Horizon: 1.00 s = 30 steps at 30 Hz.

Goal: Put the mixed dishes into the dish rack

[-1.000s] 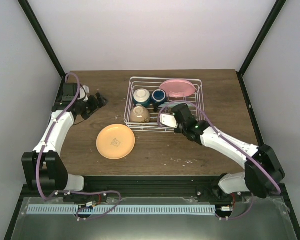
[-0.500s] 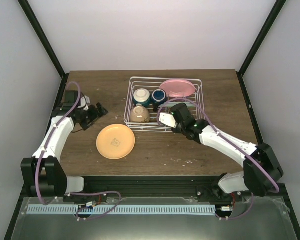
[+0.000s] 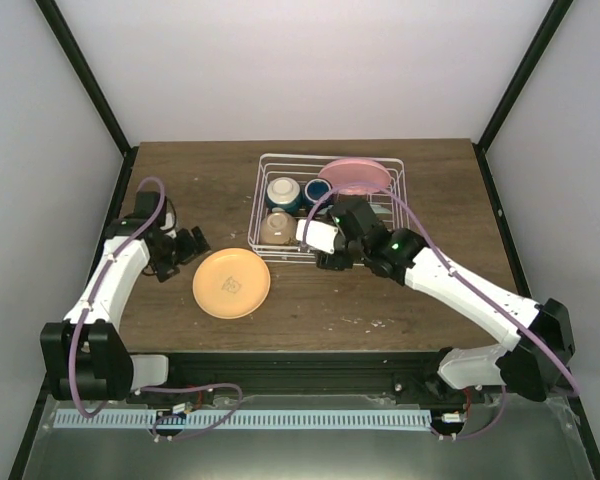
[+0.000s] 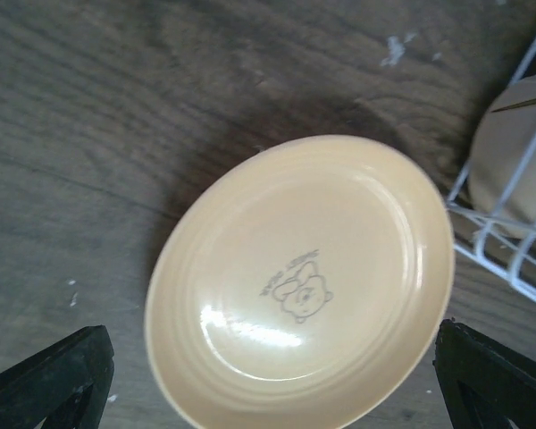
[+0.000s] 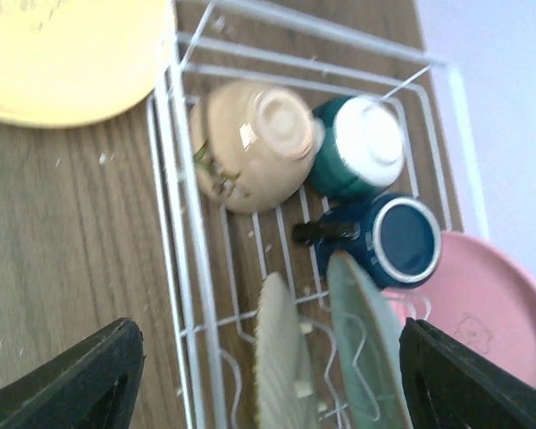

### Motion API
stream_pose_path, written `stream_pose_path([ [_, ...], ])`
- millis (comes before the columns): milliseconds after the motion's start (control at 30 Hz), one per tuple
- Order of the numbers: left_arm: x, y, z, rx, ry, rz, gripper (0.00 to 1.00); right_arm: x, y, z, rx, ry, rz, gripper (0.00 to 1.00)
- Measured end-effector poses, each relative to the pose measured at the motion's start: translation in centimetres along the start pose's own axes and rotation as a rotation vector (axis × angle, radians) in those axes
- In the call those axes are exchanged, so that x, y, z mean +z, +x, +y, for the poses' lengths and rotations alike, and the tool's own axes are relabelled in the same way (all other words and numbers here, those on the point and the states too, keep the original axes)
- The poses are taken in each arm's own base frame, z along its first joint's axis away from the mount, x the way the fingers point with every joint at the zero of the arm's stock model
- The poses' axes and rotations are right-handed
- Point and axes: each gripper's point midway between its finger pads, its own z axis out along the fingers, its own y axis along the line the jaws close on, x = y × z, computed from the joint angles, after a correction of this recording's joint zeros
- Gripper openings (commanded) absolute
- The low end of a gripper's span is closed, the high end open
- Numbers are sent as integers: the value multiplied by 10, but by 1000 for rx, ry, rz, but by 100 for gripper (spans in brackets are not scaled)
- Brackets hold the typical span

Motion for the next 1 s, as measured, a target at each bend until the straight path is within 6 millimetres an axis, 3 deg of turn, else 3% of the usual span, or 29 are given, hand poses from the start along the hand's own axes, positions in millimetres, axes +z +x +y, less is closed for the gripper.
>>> stream_pose_path([
  [233, 12, 14, 22, -31, -91, 53, 100, -16, -42, -46, 162, 118, -128, 84],
  [500, 31, 26, 37, -52, -137, 104, 100, 1, -86, -98, 356, 202, -206, 84],
  [733, 54, 43, 51, -65, -155, 158, 97, 11, -84, -99, 373, 204, -179, 84],
  [1000, 79, 61, 61, -82, -139, 205, 80, 13, -88, -103, 378, 193, -160, 76],
])
